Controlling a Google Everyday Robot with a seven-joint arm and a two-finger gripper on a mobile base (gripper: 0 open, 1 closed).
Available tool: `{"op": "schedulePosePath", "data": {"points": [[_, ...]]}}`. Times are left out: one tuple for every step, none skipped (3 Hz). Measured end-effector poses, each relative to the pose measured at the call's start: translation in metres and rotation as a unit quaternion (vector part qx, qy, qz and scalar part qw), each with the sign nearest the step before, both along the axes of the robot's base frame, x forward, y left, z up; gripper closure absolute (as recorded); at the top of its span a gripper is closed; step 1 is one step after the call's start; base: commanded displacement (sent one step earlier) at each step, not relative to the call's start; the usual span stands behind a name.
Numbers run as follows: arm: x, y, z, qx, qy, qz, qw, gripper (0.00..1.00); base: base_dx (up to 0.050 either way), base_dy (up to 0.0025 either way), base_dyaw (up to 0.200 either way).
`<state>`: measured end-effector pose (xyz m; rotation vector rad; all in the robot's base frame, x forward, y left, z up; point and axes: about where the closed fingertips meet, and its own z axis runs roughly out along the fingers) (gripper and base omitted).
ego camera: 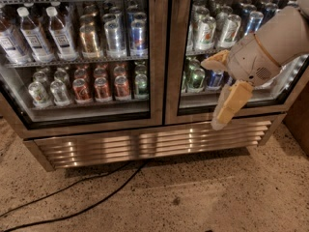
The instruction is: Open right fridge door
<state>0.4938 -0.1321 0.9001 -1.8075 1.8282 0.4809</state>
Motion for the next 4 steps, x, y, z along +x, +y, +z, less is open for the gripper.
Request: {"op": "schedulePosePath", "data": {"points": [[0.009,0.006,-0.014,0.163,-0.021,0.035,0.9858,0.00,0.000,0.00000,0.000],[-0.003,-0.016,0.013,0.304,-0.044,0.001,0.9516,0.00,0.000,0.00000,0.000],[-0.018,-0.036,0.036,0.345,-0.051,-0.021,0.9372,0.00,0.000,0.00000,0.000],[-0.017,-0.036,0.036,0.345,-0.050,-0.021,0.9370,0.00,0.000,0.00000,0.000]]}}
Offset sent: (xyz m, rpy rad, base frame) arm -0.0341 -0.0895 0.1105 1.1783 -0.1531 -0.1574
